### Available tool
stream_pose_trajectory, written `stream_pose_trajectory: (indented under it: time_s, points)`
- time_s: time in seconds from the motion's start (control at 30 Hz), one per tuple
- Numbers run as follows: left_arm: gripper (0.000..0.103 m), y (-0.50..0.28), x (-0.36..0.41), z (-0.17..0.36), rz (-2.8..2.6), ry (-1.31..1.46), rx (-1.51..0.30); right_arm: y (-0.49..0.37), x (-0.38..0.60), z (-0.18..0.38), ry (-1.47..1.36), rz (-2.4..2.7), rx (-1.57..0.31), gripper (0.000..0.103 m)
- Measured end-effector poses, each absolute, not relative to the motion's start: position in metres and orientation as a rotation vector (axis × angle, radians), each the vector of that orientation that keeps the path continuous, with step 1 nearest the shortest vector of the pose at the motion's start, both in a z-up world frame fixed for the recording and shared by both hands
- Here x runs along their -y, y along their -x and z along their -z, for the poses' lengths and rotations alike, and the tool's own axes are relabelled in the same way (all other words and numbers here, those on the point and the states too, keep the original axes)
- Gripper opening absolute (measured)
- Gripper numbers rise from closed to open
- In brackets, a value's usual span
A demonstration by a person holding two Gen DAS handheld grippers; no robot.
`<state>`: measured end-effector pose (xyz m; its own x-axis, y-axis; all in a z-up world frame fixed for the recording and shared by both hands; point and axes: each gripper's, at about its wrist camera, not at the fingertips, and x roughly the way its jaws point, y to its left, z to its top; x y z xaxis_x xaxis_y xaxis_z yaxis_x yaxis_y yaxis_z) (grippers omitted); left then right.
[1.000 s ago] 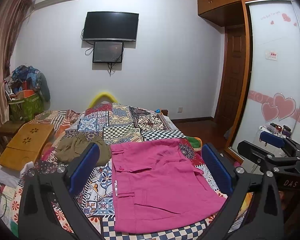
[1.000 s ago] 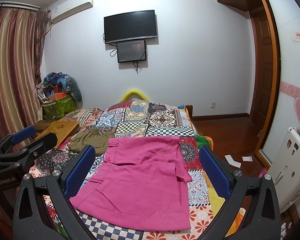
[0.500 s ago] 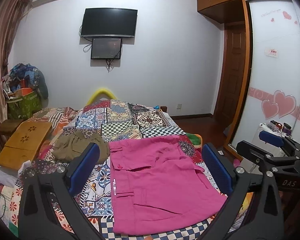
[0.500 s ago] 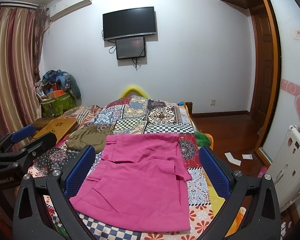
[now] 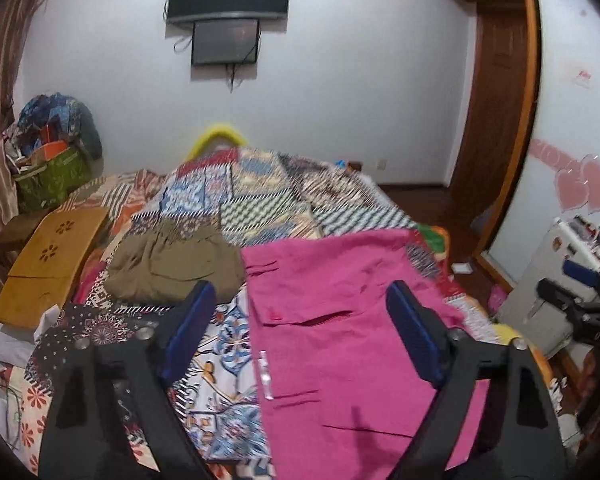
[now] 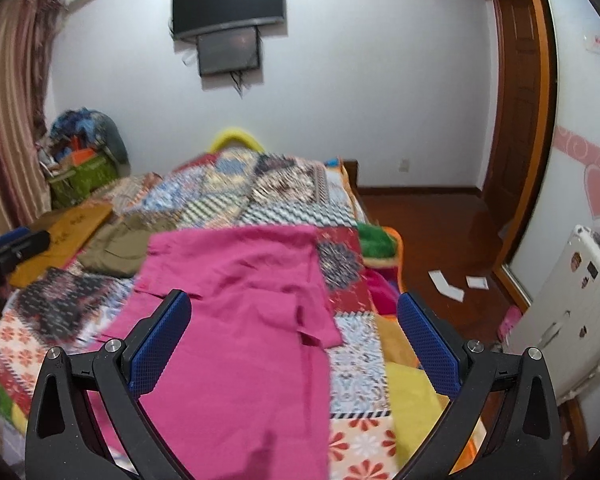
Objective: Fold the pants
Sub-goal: 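Lower both tools toward the waistband of the pink pants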
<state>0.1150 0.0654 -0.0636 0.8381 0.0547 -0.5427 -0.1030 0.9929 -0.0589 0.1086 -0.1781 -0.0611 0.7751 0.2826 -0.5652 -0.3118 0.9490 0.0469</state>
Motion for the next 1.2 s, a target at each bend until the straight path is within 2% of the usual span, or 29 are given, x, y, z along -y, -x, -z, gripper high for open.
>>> stream_pose_trajectory:
  time_s: [0.13,0.23,0.3,0.43,0.57,0.63,0.73,0.87,1.0,1.2]
  points:
    - [0.073,-0.146,-0.082,0.085,-0.104,0.070,-0.629,-0.134,0.183,0.074,0.034,-0.334,-0.679,0.090]
    - [0.063,-0.169,-0.094,0.101,-0.104,0.072,-0.677,-0.156,0.182,0.089,0.014,-0.366,-0.733,0.078]
    - [0.055,-0.185,-0.098,0.112,-0.090,0.078,-0.714,-0.168,0.177,0.101,0.015,-0.391,-0.776,0.066]
    - [0.045,-0.209,-0.099,0.139,-0.060,0.086,-0.786,-0.188,0.163,0.125,0.021,-0.447,-0.855,0.055]
    - [0.045,-0.219,-0.088,0.167,-0.011,0.079,-0.870,-0.204,0.152,0.148,0.011,-0.492,-0.937,0.052]
    - [0.045,-0.220,-0.078,0.178,0.017,0.054,-0.901,-0.210,0.150,0.157,0.001,-0.514,-0.975,0.047]
    - [0.045,-0.218,-0.067,0.189,0.052,0.022,-0.929,-0.215,0.145,0.167,-0.034,-0.549,-1.038,0.037]
    - [0.045,-0.216,-0.062,0.199,0.063,0.013,-0.963,-0.208,0.151,0.165,-0.093,-0.597,-1.045,0.014]
    - [0.045,-0.214,-0.062,0.204,0.070,0.013,-0.995,-0.188,0.154,0.156,-0.081,-0.621,-1.016,0.009]
    - [0.047,-0.203,-0.059,0.208,0.069,-0.006,-1.017,-0.168,0.155,0.161,0.006,-0.612,-1.033,0.008]
